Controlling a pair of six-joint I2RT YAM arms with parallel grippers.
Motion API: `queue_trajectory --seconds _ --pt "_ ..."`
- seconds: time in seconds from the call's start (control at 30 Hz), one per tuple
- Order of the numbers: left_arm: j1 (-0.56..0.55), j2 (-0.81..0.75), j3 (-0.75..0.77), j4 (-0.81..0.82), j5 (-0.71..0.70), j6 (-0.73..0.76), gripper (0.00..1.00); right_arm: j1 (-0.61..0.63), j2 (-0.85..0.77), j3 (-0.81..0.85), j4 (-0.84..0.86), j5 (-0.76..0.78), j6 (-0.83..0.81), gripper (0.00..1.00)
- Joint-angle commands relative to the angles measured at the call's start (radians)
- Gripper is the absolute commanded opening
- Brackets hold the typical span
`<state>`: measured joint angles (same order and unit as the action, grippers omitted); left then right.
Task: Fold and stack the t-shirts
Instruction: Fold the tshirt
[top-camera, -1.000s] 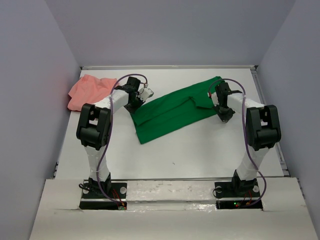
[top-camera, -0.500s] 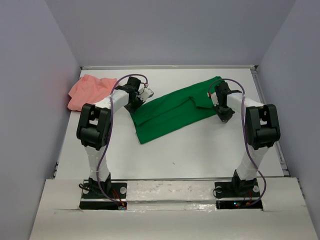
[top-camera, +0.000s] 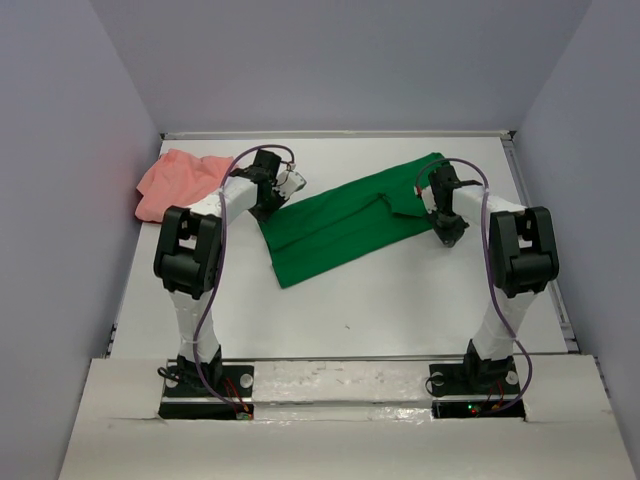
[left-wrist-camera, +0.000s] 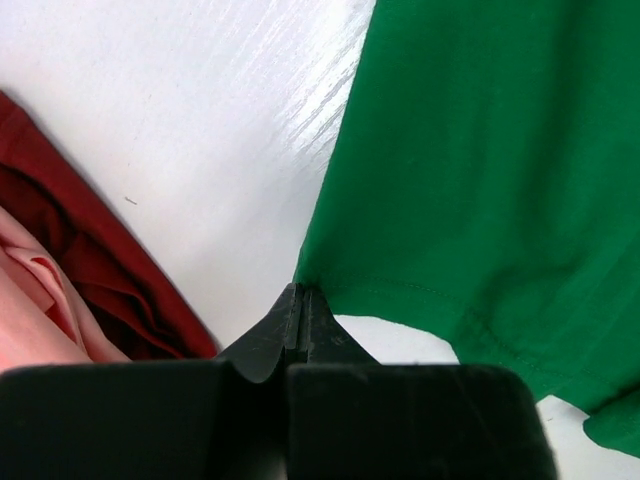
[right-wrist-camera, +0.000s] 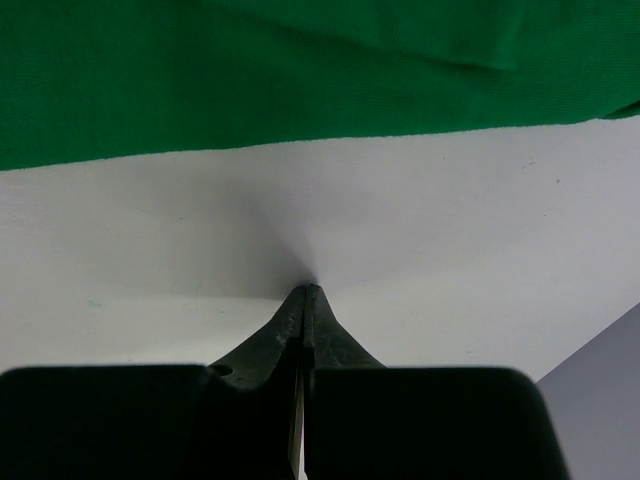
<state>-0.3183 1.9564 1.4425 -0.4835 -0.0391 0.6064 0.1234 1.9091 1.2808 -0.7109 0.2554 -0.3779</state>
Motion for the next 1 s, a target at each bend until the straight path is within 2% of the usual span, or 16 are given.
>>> queue_trajectory --seconds 0.0,0.7,0.73,0.77,0.83,0.9,0.93,0.97 --pt "0.007 0.013 0.03 0.005 -0.038 0.021 0.0 -0.008 0.001 0.034 -0.01 0.016 -0.006 0.0" --pt "0.012 0.061 -0.001 0.131 -0.18 0.0 0.0 -0.008 -0.001 0.028 -0.012 0.024 -0.006 0.0" --pt "0.012 0.056 -0.005 0.134 -0.179 -0.005 0.06 -0.008 -0.001 0.026 -0.012 0.024 -0.006 0.0" --pt "0.012 0.044 -0.005 0.129 -0.167 -0.007 0.16 -0.008 -0.002 0.026 -0.012 0.022 -0.004 0.0" --pt "0.012 0.027 0.002 0.115 -0.157 -0.013 0.28 -0.008 -0.004 0.026 -0.01 0.019 -0.003 0.0" --pt "0.012 -0.008 0.004 0.106 -0.153 -0.017 0.34 -0.008 -0.007 0.025 -0.012 0.01 -0.004 0.0" --pt "0.012 -0.022 0.007 0.102 -0.153 -0.017 0.48 -0.008 -0.013 0.023 -0.012 0.001 -0.006 0.0" --pt "0.012 -0.054 0.006 0.095 -0.157 -0.019 0.52 -0.008 -0.018 0.017 -0.012 -0.004 -0.01 0.0"
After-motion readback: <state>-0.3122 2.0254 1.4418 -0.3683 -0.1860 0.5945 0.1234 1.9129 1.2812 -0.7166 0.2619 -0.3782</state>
